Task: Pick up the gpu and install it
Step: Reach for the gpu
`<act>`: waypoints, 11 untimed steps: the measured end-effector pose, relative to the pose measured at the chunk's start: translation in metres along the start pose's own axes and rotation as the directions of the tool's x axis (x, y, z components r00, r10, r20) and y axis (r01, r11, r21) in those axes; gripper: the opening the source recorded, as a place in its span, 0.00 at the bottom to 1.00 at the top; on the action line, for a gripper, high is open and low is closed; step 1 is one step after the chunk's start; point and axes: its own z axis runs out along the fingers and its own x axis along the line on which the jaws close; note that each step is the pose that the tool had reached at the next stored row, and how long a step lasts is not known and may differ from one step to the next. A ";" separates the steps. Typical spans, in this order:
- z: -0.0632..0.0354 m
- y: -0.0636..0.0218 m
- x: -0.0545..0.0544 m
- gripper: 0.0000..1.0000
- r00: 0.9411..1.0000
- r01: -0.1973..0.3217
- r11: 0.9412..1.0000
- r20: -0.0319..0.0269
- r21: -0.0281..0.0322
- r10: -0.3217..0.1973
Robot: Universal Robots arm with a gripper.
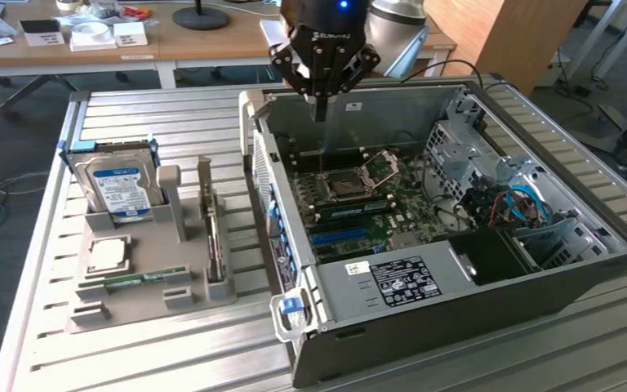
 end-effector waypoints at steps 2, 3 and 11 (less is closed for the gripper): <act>-0.0001 -0.0003 0.005 0.11 1.000 0.000 1.000 0.000 0.000 0.000; -0.0002 -0.0006 0.008 0.11 1.000 -0.001 1.000 0.000 0.000 0.001; -0.0007 -0.0021 0.029 0.11 1.000 -0.002 1.000 0.002 0.000 0.002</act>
